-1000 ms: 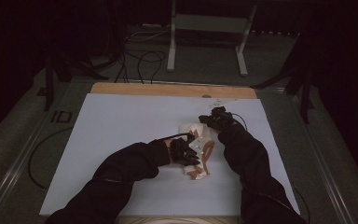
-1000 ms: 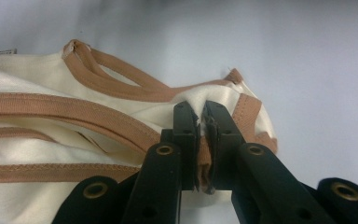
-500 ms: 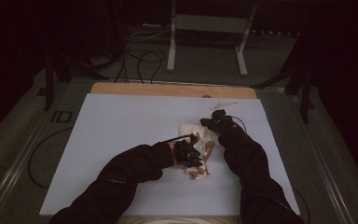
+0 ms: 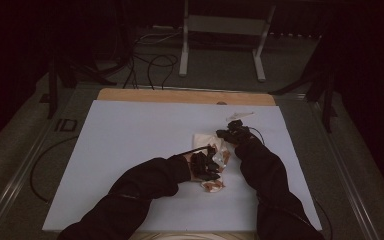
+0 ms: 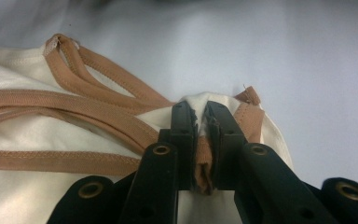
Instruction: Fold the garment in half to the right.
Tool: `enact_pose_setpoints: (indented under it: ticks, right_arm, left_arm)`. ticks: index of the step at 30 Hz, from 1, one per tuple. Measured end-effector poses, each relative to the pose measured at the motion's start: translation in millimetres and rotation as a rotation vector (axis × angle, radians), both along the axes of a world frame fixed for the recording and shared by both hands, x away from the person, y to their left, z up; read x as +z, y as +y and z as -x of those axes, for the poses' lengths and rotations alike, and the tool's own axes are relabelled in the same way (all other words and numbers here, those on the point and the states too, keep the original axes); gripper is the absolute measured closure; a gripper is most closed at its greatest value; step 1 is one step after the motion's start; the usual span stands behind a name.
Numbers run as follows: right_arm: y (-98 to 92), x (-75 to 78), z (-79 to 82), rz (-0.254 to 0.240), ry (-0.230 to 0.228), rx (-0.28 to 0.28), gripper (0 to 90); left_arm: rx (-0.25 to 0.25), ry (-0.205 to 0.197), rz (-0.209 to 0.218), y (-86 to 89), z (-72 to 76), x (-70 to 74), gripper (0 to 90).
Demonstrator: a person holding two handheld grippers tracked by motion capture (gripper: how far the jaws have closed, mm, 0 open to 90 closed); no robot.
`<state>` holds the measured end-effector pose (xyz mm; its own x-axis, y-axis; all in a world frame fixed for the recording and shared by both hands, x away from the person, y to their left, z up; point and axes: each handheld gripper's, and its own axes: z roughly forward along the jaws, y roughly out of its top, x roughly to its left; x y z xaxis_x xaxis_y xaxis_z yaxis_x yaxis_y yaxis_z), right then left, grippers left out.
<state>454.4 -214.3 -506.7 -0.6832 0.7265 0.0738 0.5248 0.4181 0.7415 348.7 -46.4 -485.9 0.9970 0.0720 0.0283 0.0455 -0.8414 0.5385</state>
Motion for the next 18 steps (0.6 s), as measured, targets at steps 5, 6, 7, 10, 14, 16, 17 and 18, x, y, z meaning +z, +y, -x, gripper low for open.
enact_pose_setpoints:
  ticks: [5, 6, 7, 10, 14, 16, 17, 18]
  right_arm:
    - [0.5, -1.0, -0.4, 0.004, -0.001, -0.002, 86.3]
    - [0.9, -1.3, -0.4, 0.005, -0.001, -0.003, 86.3]
    - [0.9, -2.0, -0.9, 0.012, -0.003, 0.001, 86.3]
    - [2.0, -3.5, -1.3, 0.018, 0.004, -0.002, 86.0]
    - [1.8, -1.3, -2.0, 0.019, 0.003, -0.005, 81.3]
    - [2.0, 1.3, -2.0, 0.018, 0.001, 0.0, 75.6]
    - [2.2, 2.9, -1.7, 0.019, 0.004, 0.001, 70.3]
    - [2.3, 4.3, -1.9, 0.01, 0.009, 0.005, 66.9]
  left_arm:
    - [0.008, 0.002, -0.003, -1.3, -0.4, -2.4, 81.7]
    - [0.011, 0.005, -0.002, -1.3, -0.7, -2.8, 81.5]
    - [0.013, 0.008, -0.002, -1.3, -1.1, -3.3, 81.3]
    - [0.015, 0.012, 0.001, -1.4, -1.1, -3.4, 81.0]
    - [0.007, 0.015, 0.026, -0.1, 0.4, -1.4, 76.0]
    - [-0.004, 0.023, 0.046, 2.1, 0.9, 1.5, 69.4]
    - [-0.004, 0.02, 0.051, 3.5, 0.6, 3.6, 66.3]
    - [0.0, 0.011, 0.057, 4.7, 1.0, 5.1, 63.3]
